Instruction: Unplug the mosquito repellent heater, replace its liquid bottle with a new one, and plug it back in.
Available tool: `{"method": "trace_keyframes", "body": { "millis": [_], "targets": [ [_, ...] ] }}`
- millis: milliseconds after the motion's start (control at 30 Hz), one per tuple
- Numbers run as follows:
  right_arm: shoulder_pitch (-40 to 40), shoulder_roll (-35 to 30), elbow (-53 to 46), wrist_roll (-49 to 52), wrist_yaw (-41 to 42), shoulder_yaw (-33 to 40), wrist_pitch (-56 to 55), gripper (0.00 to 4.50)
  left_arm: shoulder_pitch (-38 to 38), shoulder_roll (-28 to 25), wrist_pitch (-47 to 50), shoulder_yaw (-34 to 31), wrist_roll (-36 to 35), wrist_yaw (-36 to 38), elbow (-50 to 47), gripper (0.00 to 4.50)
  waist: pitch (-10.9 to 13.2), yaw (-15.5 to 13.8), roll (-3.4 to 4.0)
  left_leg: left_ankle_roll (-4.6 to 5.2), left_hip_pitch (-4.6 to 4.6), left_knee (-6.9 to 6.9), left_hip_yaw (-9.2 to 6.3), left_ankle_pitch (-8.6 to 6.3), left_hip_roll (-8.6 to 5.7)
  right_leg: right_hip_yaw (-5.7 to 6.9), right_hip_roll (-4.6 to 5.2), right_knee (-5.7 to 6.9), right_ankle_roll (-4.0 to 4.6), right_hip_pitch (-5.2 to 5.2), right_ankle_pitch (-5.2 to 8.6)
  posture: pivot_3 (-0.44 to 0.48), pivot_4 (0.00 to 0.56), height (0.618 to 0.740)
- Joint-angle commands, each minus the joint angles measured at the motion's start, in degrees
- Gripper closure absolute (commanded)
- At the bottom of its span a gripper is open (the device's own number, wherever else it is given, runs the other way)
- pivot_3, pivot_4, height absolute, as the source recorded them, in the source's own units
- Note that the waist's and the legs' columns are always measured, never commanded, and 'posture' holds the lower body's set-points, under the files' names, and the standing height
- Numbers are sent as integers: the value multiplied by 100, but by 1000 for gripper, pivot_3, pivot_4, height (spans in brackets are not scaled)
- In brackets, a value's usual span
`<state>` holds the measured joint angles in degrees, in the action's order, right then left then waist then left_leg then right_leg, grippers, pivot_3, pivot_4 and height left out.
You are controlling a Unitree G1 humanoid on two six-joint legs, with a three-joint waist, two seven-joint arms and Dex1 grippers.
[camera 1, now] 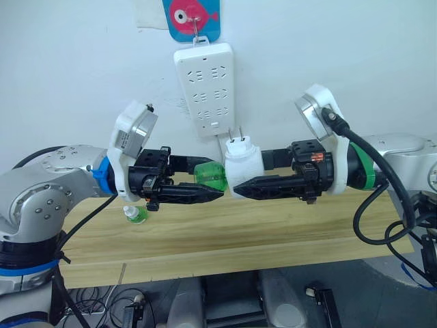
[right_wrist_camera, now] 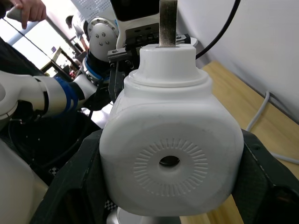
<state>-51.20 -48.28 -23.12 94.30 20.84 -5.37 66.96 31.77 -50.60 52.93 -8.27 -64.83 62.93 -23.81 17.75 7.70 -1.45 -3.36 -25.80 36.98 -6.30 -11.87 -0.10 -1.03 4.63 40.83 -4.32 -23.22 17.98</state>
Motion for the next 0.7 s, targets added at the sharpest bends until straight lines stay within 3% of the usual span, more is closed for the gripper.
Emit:
{"method": "trace_keyframes", "body": {
  "millis": [33, 267, 700],
  "targets": [
    [-71, -320, 169, -924, 324, 51, 131, 1481, 25, -152, -166, -245, -81, 382, -79, 2237, 0, -1, 0, 0, 0, 0, 0, 0, 0, 0, 0, 0, 0, 0, 0, -151, 273, 730],
    [-57, -305, 153, -1634, 861, -35, 86, 1481, -182, -292, -325, -286, 181, 542, -93, 2237, 0, -10, 0, 0, -1, -2, 1, 0, 0, -2, -1, -1, 0, -3, 0, -145, 273, 730],
    [-38, 200, 363, -1277, 407, 329, 331, 1481, 31, -22, -439, -237, 382, 378, 41, 2237, 0, -68, 0, -1, -2, -1, 2, 0, 0, -3, -1, -2, 0, -3, 0, -153, 273, 730]
  ]
}}
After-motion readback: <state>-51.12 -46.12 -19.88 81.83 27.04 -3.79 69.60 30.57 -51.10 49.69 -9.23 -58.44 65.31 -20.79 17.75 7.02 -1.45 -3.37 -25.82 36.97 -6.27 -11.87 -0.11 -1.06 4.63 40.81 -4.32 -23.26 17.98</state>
